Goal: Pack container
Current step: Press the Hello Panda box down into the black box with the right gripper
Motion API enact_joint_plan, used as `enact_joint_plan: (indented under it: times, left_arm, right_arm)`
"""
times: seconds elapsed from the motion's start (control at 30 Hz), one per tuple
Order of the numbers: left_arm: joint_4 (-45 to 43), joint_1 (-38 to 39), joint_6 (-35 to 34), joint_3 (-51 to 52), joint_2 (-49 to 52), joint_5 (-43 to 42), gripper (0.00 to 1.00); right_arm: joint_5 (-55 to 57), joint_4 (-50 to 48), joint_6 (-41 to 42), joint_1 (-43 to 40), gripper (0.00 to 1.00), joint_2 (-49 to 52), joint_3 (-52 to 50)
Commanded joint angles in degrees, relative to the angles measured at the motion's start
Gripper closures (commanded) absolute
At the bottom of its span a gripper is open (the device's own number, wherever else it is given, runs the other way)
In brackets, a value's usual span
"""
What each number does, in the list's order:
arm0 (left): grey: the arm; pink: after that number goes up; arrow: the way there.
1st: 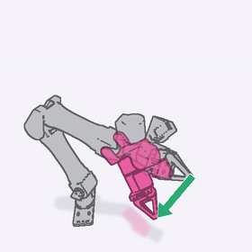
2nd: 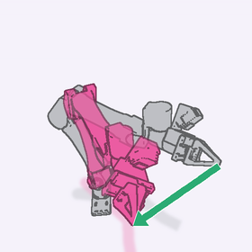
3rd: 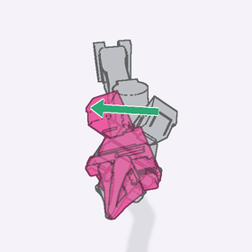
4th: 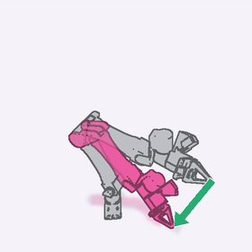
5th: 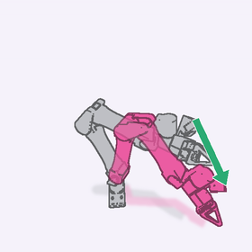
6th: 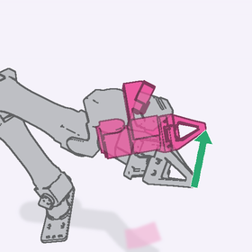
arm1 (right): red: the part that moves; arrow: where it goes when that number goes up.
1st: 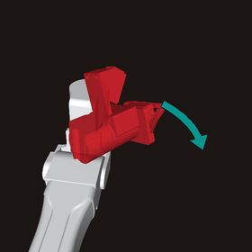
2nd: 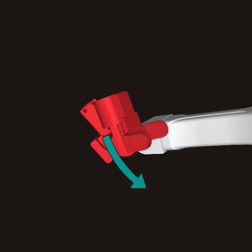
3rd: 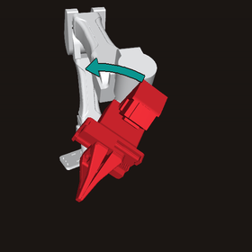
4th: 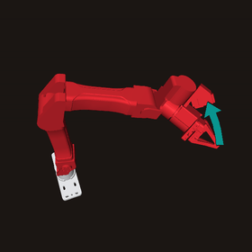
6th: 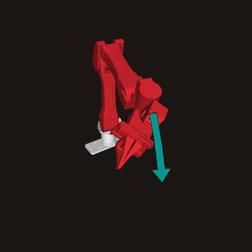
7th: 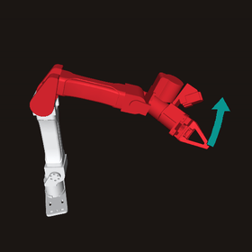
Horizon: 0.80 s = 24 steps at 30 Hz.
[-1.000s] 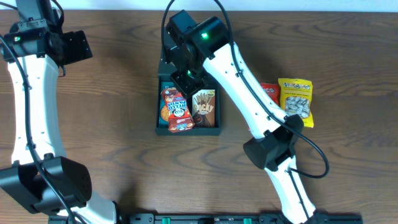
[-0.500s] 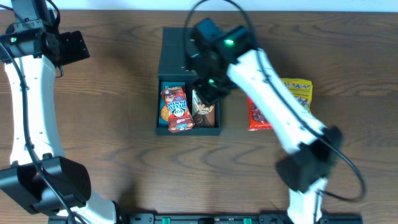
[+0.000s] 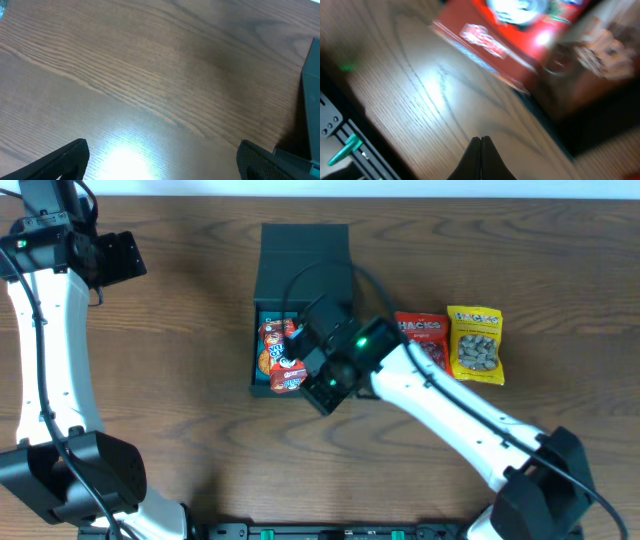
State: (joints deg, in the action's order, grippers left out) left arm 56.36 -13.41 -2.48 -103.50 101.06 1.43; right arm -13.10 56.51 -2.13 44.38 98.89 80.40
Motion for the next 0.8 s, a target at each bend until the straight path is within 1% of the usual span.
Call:
enact_joint_plan:
  times: [0.0,0.17,0.43,0.57,0.77]
  left_arm:
    - [0.57,-0.22,1.03,-0.15,0.52,-0.46,0.05]
    - [0.83,-0.22,1.03,-0.15,0.52,-0.48,0.05]
    - [0.72,-0.22,1.03,-0.15,0.52,-0.48,0.05]
    - [0.59,-0.22,1.03,-0.15,0.52,-0.46,0.05]
    - [0.57,-0.22,1.03,-0.15,0.52,-0.46,0.05]
  right_arm:
    - [2.67,-2.60,0.98,1.70,0.98,-0.31,-0.61]
    - [3.21,-6.51,1.01,2.12,0.98,0.90,-0.72]
    - [3.19,-11.13,1.27,2.49,0.98,6.14,-0.72]
    - [3.19,-14.71,1.64,2.58,0.98,6.64,-0.72]
    - [3.19,-17.59,1.95,2.64,0.98,7.02,-0.72]
